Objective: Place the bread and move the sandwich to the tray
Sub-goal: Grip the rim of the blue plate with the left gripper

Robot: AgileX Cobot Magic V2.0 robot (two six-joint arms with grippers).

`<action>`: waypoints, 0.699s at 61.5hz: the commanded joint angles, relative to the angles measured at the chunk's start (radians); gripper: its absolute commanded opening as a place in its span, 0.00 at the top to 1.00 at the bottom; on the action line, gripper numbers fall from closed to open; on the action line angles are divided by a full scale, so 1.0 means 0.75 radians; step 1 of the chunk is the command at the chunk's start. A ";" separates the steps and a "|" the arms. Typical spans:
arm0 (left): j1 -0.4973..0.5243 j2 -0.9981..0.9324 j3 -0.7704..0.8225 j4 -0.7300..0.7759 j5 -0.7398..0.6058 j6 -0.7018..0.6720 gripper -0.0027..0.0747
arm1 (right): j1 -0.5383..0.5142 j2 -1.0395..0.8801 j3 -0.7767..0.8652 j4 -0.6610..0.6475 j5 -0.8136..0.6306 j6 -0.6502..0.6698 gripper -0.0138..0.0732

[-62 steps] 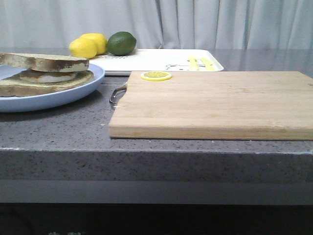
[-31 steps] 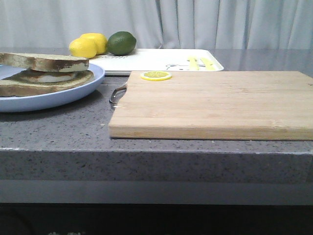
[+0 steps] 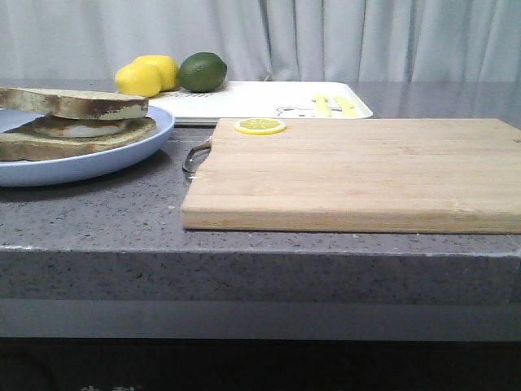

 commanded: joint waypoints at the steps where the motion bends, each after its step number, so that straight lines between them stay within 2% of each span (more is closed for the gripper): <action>1: 0.003 -0.036 -0.039 -0.052 -0.055 0.003 0.45 | -0.005 -0.002 -0.028 0.011 -0.096 0.000 0.38; 18: 0.003 -0.033 -0.039 -0.059 -0.093 0.003 0.67 | -0.005 -0.002 -0.028 0.011 -0.096 0.000 0.38; 43: 0.003 -0.033 -0.039 -0.058 -0.102 0.003 0.91 | -0.005 -0.002 -0.028 0.011 -0.096 0.000 0.38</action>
